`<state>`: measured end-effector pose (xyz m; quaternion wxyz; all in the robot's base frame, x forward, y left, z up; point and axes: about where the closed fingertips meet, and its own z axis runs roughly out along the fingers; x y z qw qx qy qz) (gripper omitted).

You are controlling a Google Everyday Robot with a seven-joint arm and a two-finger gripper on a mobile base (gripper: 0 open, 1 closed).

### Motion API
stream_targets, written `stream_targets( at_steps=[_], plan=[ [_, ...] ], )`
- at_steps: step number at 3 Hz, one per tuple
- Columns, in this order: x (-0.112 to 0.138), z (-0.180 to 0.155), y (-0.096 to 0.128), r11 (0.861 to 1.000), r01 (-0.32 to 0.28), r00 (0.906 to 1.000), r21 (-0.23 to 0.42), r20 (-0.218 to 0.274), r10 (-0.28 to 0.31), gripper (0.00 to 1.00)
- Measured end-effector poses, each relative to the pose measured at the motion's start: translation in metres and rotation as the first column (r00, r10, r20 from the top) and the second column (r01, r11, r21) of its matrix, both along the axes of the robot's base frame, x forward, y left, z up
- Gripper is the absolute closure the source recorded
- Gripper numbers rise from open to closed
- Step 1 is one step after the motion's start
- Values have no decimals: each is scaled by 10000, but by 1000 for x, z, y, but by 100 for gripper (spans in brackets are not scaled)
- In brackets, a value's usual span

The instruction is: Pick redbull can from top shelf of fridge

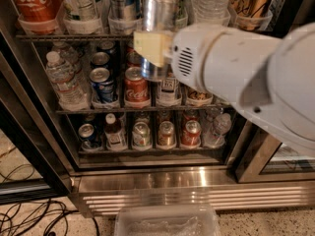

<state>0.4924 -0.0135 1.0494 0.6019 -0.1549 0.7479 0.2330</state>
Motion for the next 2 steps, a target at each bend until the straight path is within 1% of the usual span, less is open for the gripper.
stream_targets(
  at_steps=[1,2],
  plan=[
    [-25,-22,-21,9985,-297,9967,449,-747,330,100],
    [-56,-54,-20,9933,-999,9806,581,-1637,1082,100]
  ],
)
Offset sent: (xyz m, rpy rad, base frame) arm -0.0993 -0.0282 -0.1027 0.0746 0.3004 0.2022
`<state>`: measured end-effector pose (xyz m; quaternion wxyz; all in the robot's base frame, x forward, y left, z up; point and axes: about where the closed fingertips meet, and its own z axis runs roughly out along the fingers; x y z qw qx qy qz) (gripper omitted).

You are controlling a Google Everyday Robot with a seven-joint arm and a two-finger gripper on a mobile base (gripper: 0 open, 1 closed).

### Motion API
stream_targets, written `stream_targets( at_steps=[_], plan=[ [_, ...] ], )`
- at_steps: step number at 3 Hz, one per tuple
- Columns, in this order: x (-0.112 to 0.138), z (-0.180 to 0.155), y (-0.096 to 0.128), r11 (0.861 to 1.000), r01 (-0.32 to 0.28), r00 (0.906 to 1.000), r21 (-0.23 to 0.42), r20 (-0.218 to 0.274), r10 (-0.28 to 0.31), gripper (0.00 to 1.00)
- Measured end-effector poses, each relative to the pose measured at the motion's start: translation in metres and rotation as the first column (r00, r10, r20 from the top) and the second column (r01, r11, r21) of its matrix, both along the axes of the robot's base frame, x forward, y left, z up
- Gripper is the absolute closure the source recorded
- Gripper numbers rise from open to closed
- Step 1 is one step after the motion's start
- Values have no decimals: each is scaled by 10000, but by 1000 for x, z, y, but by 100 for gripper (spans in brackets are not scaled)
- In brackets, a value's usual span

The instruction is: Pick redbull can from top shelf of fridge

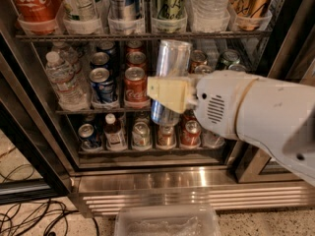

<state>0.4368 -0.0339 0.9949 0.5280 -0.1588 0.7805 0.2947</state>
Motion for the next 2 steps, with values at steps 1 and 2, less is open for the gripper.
stream_targets(
  at_steps=[1,2],
  plan=[
    [-27,-31,25,9928,-1199,9889,-67,-895,1188,100],
    [-47,-50,58,9686,-2483,9584,-120,-1481,2439,100]
  ],
)
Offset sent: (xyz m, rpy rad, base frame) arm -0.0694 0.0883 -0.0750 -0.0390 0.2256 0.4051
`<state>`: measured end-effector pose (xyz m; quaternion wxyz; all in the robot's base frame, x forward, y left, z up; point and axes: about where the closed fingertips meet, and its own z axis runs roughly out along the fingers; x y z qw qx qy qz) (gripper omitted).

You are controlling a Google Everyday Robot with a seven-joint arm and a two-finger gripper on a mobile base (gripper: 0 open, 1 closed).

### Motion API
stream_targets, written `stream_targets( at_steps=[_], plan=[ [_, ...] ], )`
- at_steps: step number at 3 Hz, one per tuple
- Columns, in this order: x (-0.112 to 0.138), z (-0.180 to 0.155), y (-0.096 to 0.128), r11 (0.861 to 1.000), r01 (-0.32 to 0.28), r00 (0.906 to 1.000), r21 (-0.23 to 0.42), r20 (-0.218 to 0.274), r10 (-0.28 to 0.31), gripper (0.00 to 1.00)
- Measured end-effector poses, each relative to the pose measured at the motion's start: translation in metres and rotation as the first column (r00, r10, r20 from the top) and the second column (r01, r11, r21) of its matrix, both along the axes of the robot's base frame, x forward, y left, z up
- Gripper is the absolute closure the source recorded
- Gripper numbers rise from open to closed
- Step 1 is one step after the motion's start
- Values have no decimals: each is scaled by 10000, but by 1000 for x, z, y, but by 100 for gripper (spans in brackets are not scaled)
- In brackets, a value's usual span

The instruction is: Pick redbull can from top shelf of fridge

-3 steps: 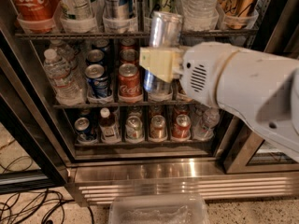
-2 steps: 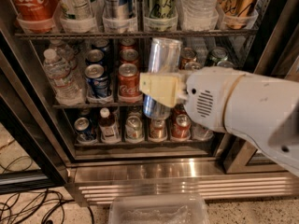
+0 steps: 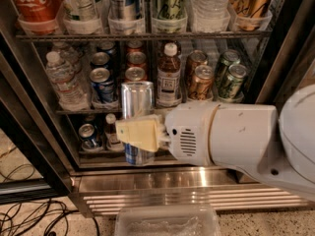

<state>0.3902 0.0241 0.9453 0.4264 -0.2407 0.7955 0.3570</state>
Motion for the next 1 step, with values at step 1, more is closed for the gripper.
stream_targets(
  at_steps=[1],
  plan=[
    [-2,0,3,10000,-95,10000,-26,-6,95,100]
  ],
)
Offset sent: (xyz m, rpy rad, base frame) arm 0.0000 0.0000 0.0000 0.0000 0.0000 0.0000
